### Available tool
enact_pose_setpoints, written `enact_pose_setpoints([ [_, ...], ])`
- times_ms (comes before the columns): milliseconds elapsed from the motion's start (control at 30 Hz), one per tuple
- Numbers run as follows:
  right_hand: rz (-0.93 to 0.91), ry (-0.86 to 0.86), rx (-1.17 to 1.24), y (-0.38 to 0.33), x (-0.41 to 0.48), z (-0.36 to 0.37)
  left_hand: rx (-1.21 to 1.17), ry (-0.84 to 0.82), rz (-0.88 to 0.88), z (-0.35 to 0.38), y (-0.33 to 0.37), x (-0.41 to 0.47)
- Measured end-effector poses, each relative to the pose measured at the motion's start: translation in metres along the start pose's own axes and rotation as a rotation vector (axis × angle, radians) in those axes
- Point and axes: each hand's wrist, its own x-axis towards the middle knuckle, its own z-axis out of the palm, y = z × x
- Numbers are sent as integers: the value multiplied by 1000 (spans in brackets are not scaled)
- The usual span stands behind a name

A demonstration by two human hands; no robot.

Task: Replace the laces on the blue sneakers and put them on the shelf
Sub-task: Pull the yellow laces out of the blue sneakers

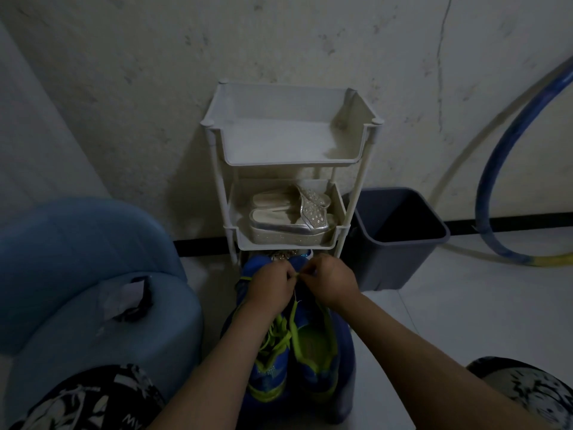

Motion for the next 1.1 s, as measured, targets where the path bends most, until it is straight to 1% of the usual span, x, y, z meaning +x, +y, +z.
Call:
enact_pose_setpoints([
  [167,52,-87,-76,4,1,7,-10,32,2,-2,1,-2],
  [367,62,11,-133,2,2,9,-38,20,7,-3,0,-2],
  [433,-14,46,-58,-3,2,7,-37,2,6,-4,0,-2],
  [500,-97,95,107,-10,3,1,-49,-12,5,-5,-1,-1],
  [533,-128,113,146,-12,3,-1,-54,-14,4,-6,-1,-2],
  [600,-146,117,134,-13,2,-1,-57,-25,1,-7,-1,-2],
  [733,-86,84,82,-7,0,3,-82,-21,-5,-7,0,-4],
  [900,32,1,-81,4,2,9,-134,-28,-49,-11,1,-3],
  [1000,37,-18,-79,7,3,12,-151,-43,-55,-13,1,-2],
  [1100,3,-8,-91,5,3,9,-115,-48,-65,-13,1,-1],
])
